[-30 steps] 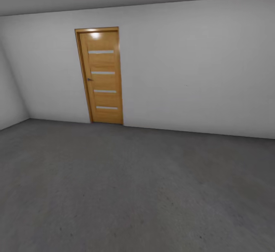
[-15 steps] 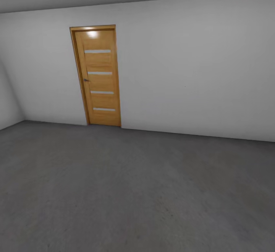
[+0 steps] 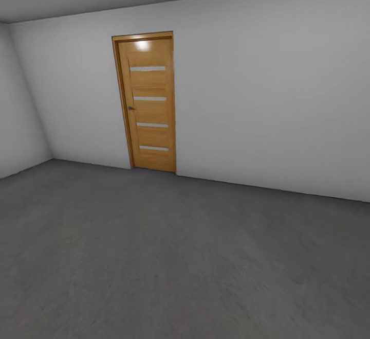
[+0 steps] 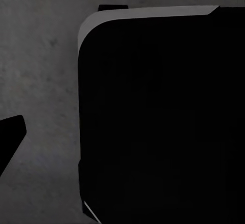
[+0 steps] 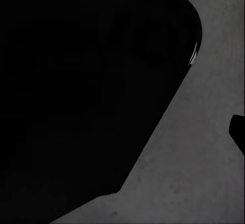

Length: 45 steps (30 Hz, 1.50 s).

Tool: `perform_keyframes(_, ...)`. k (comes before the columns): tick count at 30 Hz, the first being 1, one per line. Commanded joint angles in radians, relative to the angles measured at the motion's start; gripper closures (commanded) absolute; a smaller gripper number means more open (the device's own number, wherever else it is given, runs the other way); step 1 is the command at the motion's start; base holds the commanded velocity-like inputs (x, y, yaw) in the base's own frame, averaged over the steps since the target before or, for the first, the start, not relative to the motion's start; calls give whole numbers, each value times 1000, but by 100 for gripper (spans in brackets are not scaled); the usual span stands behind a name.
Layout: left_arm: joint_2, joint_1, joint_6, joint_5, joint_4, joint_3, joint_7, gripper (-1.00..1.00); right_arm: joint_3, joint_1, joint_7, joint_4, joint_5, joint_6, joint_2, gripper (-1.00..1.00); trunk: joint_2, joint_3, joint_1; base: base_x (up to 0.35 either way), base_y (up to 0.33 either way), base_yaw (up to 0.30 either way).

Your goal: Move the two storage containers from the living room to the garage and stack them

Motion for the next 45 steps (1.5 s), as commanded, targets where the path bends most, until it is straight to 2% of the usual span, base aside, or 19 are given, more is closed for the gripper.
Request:
perform_keyframes(1, 0, 0, -2, 1, 0, 1, -1, -100, 3, 0, 1, 0, -2, -3, 0, -100, 0, -1, 1, 322, 0, 268)
perform_keyframes(19, 0, 0, -4, 1, 0, 1, -1, -100, 3, 0, 1, 0, -3, -3, 1, -100, 0, -1, 1, 319, 0, 262)
perform_keyframes(28, 0, 0, -4, 1, 0, 2, -1, -100, 14, 0, -7, 0, 5, -4, -7, -100, 0, -1, 1, 316, 0, 43)
perform_keyframes(45, 0, 0, -2, 7, -1, 2, -1, -100, 15, 0, -9, 0, 7, -4, -3, -100, 0, -1, 1, 318, 0, 1)
